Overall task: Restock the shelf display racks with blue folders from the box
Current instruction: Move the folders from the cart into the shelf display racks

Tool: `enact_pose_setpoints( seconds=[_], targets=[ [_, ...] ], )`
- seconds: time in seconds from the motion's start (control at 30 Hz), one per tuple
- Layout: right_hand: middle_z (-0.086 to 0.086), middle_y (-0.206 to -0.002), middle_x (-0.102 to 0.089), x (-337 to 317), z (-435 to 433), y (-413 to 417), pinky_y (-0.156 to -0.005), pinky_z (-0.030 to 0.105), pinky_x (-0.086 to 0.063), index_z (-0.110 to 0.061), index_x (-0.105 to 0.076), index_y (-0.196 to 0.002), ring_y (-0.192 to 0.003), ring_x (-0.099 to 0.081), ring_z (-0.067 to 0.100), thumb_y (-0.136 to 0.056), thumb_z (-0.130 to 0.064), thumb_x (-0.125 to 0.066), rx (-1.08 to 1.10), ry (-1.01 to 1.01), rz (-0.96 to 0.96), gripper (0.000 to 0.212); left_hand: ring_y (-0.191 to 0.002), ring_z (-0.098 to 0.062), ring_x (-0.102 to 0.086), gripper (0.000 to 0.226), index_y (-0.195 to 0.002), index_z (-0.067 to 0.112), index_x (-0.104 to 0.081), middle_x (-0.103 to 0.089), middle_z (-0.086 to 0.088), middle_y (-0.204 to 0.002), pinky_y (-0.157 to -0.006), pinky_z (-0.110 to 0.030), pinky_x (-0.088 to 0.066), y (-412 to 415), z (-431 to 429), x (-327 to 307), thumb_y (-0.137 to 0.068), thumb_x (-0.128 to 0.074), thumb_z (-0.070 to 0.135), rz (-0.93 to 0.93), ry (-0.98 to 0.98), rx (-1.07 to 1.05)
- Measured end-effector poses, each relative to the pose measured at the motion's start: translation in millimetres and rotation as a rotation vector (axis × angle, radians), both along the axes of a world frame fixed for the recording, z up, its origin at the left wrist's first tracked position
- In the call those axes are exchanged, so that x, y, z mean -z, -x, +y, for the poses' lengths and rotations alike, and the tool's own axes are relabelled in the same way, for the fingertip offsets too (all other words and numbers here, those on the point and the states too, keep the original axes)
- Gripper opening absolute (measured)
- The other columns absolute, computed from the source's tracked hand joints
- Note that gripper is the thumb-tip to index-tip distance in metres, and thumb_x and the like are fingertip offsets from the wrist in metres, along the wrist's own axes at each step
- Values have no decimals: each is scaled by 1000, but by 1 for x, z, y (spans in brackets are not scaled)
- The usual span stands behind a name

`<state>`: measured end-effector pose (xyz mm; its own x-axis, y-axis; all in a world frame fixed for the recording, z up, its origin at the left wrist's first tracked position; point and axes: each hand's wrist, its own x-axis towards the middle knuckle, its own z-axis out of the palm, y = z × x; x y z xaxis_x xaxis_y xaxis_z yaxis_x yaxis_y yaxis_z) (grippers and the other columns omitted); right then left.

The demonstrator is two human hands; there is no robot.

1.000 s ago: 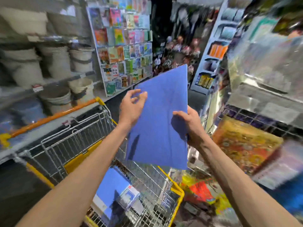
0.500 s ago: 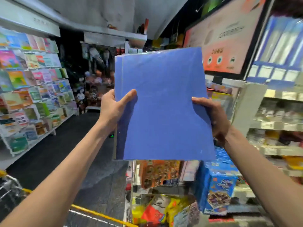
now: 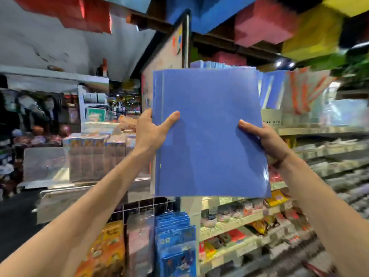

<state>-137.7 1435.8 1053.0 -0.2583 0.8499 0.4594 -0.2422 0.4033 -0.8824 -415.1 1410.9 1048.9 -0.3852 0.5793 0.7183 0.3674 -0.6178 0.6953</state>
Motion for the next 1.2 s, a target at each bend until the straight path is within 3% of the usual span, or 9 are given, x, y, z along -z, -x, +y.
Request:
enact_pose_setpoints(
  seconds=[0.2,0.27,0.47,0.57,0.67,0.87,0.97,1.07,1.2],
  targets=[
    [8,-104,-75,-24,59,-131,-69,33,-60,-7,-66,-121,-82,-74,22,-96,-14,-58,137,-98,63,27,-105,-11,-71,59,-126,14,-62,-72,2,-118,-95,-43,-56,-120,91,-25,-79,-76,48,165,-25,66],
    [9,-107,-74,-34,80,-171,-69,33,-60,-5,-64,-125,-85,-73,23,-95,-15,-60,206,-127,85,32,-97,-17,-72,69,-136,17,-57,-69,2,-123,-96,-42,-54,-156,116,-35,-79,-76,52,271,19,-13],
    [0,-95,-77,-63,137,-269,-65,38,-60,-8,-63,-124,-76,-73,20,-96,-8,-60,400,-216,149,27,-73,-4,-69,44,-131,24,-58,-68,9,-123,-86,-38,-55,-260,190,-65,-91,-69,38,492,-8,-77],
    [4,-101,-75,-75,173,-315,-82,52,-59,-15,-69,-112,-86,-71,27,-94,-9,-65,561,-275,178,19,-87,-15,-71,40,-128,26,-60,-69,10,-120,-89,-40,-53,-321,236,-78,-92,-67,41,620,-3,-92],
    [5,-104,-72,-82,199,-339,-88,53,-55,-20,-68,-101,-93,-69,28,-93,-7,-66,702,-326,206,15,-98,-19,-70,37,-126,29,-58,-70,12,-117,-91,-39,-51,-359,270,-83,-93,-63,44,714,7,-98],
    [1,-103,-69,-105,258,-390,-73,27,-53,-18,-63,-106,-89,-64,15,-93,-7,-64,895,-468,166,16,-106,-21,-67,36,-129,22,-58,-71,4,-117,-92,-39,-51,-421,360,-90,-95,-62,31,812,-80,-107],
    [2,-102,-67,-120,302,-411,-63,19,-53,-14,-64,-109,-87,-62,14,-93,-8,-64,943,-508,139,17,-130,-26,-52,40,-133,14,-57,-64,-5,-130,-107,-42,-42,-441,415,-93,-96,-61,27,899,-135,-124],
    [-1,-102,-69,-135,346,-425,-81,38,-56,-22,-64,-103,-91,-65,18,-89,-11,-66,975,-541,106,17,-148,-29,-29,45,-138,16,-54,-55,-7,-142,-120,-43,-25,-453,467,-103,-96,-60,29,1034,-186,-207],
    [9,-105,-72,-154,408,-440,-79,43,-56,-14,-67,-105,-87,-64,18,-87,-15,-66,983,-576,71,18,-153,-32,-18,51,-145,20,-48,-45,-8,-152,-122,-43,-19,-471,536,-124,-97,-59,33,1142,-171,-306]
  ],
)
